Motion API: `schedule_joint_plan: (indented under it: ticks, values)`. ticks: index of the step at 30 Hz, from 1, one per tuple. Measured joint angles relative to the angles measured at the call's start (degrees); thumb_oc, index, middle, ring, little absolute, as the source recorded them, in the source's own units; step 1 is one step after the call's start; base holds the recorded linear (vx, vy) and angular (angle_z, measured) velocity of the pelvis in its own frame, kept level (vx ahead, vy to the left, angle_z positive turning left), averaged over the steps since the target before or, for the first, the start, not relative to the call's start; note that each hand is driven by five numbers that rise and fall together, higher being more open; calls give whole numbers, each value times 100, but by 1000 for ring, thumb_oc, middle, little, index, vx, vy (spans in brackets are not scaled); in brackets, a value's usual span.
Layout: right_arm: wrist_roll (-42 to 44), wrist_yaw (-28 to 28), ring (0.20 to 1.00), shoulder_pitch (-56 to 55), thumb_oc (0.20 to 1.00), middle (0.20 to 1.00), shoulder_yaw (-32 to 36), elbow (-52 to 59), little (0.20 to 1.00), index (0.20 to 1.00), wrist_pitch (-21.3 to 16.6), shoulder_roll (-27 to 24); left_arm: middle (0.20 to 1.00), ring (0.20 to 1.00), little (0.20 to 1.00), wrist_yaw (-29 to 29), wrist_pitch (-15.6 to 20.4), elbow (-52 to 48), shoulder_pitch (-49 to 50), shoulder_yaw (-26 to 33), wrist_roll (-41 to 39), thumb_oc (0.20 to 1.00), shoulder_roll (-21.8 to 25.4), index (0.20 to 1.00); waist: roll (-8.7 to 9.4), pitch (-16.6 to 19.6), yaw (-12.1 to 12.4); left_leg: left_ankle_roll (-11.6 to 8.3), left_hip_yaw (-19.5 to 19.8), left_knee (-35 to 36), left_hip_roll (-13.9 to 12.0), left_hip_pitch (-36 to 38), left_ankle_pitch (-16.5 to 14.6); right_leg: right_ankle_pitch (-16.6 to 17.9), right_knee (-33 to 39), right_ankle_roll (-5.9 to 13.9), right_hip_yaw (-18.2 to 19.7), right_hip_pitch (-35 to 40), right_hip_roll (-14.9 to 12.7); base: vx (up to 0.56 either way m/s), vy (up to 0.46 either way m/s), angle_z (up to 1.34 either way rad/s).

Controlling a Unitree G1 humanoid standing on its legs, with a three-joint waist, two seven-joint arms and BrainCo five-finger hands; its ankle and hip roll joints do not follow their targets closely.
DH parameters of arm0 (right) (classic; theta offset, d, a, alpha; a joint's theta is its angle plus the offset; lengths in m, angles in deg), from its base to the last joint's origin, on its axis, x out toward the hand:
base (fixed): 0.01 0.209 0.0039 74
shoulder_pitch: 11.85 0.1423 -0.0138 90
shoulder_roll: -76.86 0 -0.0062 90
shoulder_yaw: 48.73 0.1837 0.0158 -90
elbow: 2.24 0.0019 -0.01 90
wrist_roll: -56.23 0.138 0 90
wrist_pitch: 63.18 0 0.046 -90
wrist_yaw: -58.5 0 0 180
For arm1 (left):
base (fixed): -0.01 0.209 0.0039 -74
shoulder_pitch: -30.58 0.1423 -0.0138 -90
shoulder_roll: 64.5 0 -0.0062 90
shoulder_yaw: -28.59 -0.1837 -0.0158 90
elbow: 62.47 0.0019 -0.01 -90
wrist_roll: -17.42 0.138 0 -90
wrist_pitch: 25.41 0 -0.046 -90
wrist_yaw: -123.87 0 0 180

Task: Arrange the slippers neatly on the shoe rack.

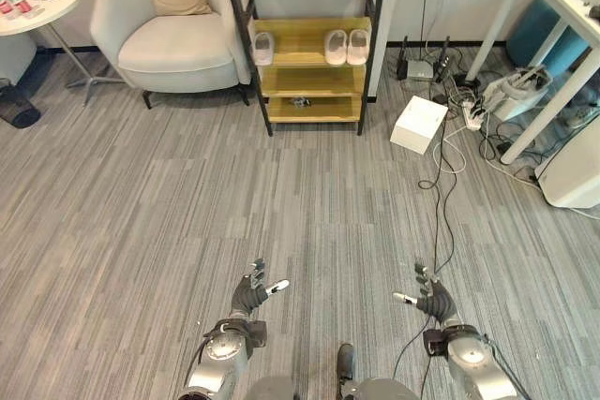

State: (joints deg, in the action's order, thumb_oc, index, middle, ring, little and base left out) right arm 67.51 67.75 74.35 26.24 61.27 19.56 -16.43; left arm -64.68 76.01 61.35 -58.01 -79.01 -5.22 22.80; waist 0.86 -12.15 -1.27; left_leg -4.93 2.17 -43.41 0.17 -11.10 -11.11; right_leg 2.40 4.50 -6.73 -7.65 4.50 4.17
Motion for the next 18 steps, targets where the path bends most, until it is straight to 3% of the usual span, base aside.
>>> schedule_joint_plan:
  ticks: [1, 4, 6, 7, 8, 9, 10, 11, 12, 13, 16, 17, 18]
  values:
    - [8, 4, 1000, -26, 1000, 1000, 18, -8, 1000, 1000, 6, 0, 1000, 1000, 1000, 5, 1, -9, -87, -21, 0, 1000, -4, 1000, 83, -65, -48, 138, -162, 139, 0, -300, -82, -143, 3, -21, -8, 147, -1, 281, -82, 6]
    - [16, -2, 1000, -34, 1000, 1000, -2, -13, 1000, 1000, 18, 32, 1000, 1000, 1000, 6, -2, -11, -218, -20, 1, 1000, 11, 1000, 238, -198, -100, 343, -429, 1547, 105, -527, -69, -290, 8, 73, -43, 361, -65, 231, -25, 5]
    - [18, 6, 1000, -36, 1000, 1000, -3, -64, 1000, 1000, 19, 53, 1000, 1000, 1000, 0, -8, -19, -230, -17, 1, 1000, 29, 1000, 341, -247, -143, 541, -453, 3100, 343, -465, 397, -467, 8, 353, -194, 525, -134, 177, 2, 2]
    - [18, 9, 1000, -47, 1000, 1000, -3, -130, 1000, 1000, 20, 39, 1000, 1000, 1000, -11, -13, -20, -191, -33, 3, 1000, 24, 1000, 361, -261, -172, 720, -430, 3712, 453, -503, 863, -579, 8, 524, -238, 732, -153, 509, 109, -10]
    - [16, 18, 1000, -53, 1000, 1000, -24, -239, 1000, 1000, 16, 38, 1000, 1000, 1000, -27, -27, 4, -126, -31, 4, 1000, 25, 1000, 424, -268, -168, 939, -364, 4076, 563, -496, 1121, -735, 11, 736, -239, 952, -165, 566, 173, -15]
    - [15, 30, 1000, -51, 1000, 1000, -24, -283, 1000, 1000, 21, 36, 1000, 1000, 1000, -37, -34, 17, -124, -18, 5, 1000, 27, 1000, 423, -235, -172, 928, -252, 4314, 641, -487, 1126, -842, 11, 833, -260, 1011, -177, 481, 172, -14]
    - [12, 34, 1000, -67, 1000, 1000, -9, -296, 1000, 1000, 33, 5, 1000, 1000, 1000, -47, -43, 53, -165, 24, 3, 1000, 23, 1000, 423, -219, -186, 1025, -248, 4419, 766, -492, 1186, -1026, 6, 878, -241, 1097, -173, 309, 140, -10]
    - [12, 34, 1000, -108, 1000, 1000, 1, -295, 1000, 1000, 36, -20, 1000, 1000, 1000, -59, -43, 52, -114, 27, 2, 1000, 12, 1000, 333, -175, -189, 1155, -225, 4435, 724, -472, 1225, -1079, -9, 887, -164, 1206, -79, 163, 74, -9]
    - [13, 42, 1000, -129, 1000, 1000, -4, -292, 1000, 1000, 47, 14, 1000, 1000, 1000, -61, -52, 54, -65, 13, 2, 1000, 44, 1000, 320, -153, -198, 1268, -126, 4452, 698, -401, 1769, -1157, -46, 968, -140, 1318, -3, 481, 250, 0]
    - [7, 34, 1000, -205, 1000, 1000, -2, -296, 1000, 1000, 41, 81, 1000, 1000, 1000, -59, -59, 44, 4, -11, 3, 1000, 61, 1000, 358, -153, -241, 1627, -6, 4512, 740, -193, 2483, -1277, -392, 1080, -201, 1337, -33, 472, 268, 20]
    - [-1, -8, 1000, -245, 1000, 1000, 2, -445, 1000, 1000, 62, 287, 1000, 1000, 1000, -52, -78, 125, 45, -28, 4, 1000, 81, 1000, 439, -78, -254, 1450, 31, 4610, 838, 180, 2207, -1775, -1437, 1031, -159, 1013, -360, 499, 323, 7]
    - [-2, -74, 1000, -122, 1000, 1000, -34, -425, 1000, 1000, 103, 327, 1000, 1000, 1000, -42, -87, 123, -90, -44, 11, 1000, 116, 1000, 396, -47, -262, 1519, 25, 4492, 1029, 423, 1847, -1621, -3237, 1150, -145, 253, -713, 400, 318, 8]
    - [-2, -85, 1000, -155, 1000, 1000, -32, -419, 1000, 1000, 108, 336, 1000, 1000, 1000, -42, -83, 127, -89, -46, 12, 1000, 129, 1000, 379, -36, -252, 1314, 41, 4506, 1039, 519, 1993, -1711, -3720, 1173, -146, 69, -821, 445, 326, 1]
